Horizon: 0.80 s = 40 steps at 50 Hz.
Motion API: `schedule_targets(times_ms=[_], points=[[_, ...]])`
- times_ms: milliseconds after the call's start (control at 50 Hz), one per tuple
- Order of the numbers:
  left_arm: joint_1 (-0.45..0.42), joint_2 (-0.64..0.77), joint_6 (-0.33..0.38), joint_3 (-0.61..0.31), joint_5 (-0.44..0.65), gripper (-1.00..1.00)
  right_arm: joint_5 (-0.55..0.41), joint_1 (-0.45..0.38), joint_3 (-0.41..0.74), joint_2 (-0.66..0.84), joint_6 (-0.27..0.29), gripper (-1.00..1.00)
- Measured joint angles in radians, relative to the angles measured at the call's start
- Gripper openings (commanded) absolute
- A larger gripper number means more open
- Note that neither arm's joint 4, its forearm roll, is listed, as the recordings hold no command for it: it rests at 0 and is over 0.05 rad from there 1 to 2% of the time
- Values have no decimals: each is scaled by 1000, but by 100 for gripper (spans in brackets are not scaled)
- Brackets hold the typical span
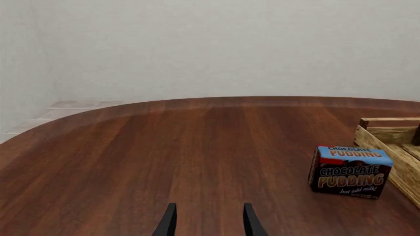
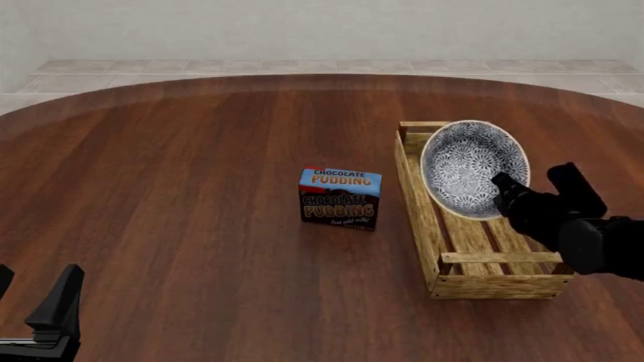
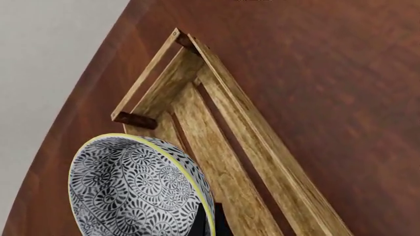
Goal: Pick up the bowl on the left and put it in the tray.
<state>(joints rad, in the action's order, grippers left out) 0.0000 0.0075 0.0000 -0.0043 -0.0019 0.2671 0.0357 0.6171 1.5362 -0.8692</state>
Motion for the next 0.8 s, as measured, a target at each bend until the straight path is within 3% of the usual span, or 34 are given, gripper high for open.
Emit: schedule_targets(times_ms=[800], points=[[0, 0, 0, 0, 0, 100, 39, 18, 24, 96, -3, -100]])
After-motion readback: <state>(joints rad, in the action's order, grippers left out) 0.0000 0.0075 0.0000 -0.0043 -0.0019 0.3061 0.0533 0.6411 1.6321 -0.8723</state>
